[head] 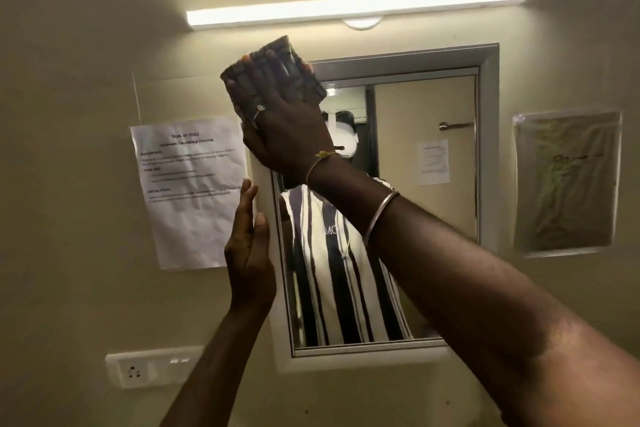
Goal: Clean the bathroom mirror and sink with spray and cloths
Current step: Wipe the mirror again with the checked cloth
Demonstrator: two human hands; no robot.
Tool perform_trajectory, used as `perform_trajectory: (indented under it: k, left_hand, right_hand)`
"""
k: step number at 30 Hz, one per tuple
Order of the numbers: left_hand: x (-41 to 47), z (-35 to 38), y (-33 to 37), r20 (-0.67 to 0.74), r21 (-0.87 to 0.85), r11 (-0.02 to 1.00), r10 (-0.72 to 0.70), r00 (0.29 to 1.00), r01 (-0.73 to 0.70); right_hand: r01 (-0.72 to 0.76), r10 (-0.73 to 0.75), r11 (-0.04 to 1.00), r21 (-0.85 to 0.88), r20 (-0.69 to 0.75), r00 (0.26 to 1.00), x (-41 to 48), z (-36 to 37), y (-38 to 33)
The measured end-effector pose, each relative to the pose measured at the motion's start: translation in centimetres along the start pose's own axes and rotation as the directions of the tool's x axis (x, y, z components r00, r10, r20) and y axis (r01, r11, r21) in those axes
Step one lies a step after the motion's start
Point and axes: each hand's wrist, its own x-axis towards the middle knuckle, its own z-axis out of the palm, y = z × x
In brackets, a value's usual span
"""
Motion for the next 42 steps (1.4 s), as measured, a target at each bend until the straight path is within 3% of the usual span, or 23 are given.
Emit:
perform_trajectory:
  k: [5,10,17,26,32,36,38,42]
  left_hand:
    - [-0.3,1.0,-0.5,0.003,0.016,1.0,0.024,1.0,-0.024]
    - [-0.5,2.6,-0.3,-0.01,0.008,0.995,0.103,0.995,-0.103]
    - [-0.8,5.1,-0.3,-0.009,-0.024,0.992,0.123,0.992,-0.123]
    - [-0.7,7.1,-0.9,0.01,-0.046,0.989,0.141,0.99,-0.14]
    - [-1.4,7.5,-1.0,0.002,-0.033,0.99,0.139,0.99,-0.139]
    - [-2.1,7.7,-1.4,0.034,0.001,0.99,0.142,0.989,-0.142]
    - [-2.6,7.9,-1.2,0.042,0.082,0.984,0.154,0.987,-0.157]
    - [-3.6,8.2,-1.2,0.091,0.055,0.987,0.146,0.985,-0.151]
  right_hand:
    - [-0.157,0.155,0.986,-0.05,-0.049,0.987,-1.6,-0.7,3.8]
    - [-0.225,0.219,0.97,-0.086,-0.081,0.972,-4.0,-1.8,8.8]
    - [-0.387,0.367,0.917,-0.095,-0.176,0.913,-7.4,-3.0,15.5]
    - [-0.482,0.464,0.876,0.009,-0.289,0.837,-10.3,-4.9,19.0]
    - [-0.552,0.554,0.83,0.082,-0.241,0.797,-14.2,-5.0,19.3]
    - [-0.5,0.501,0.865,0.053,-0.165,0.85,-18.3,-5.4,18.2]
    - [-0.499,0.503,0.864,0.068,-0.141,0.853,-20.3,-5.6,17.3]
    - [-0.531,0.536,0.844,0.075,-0.071,0.842,-24.9,-5.4,15.2]
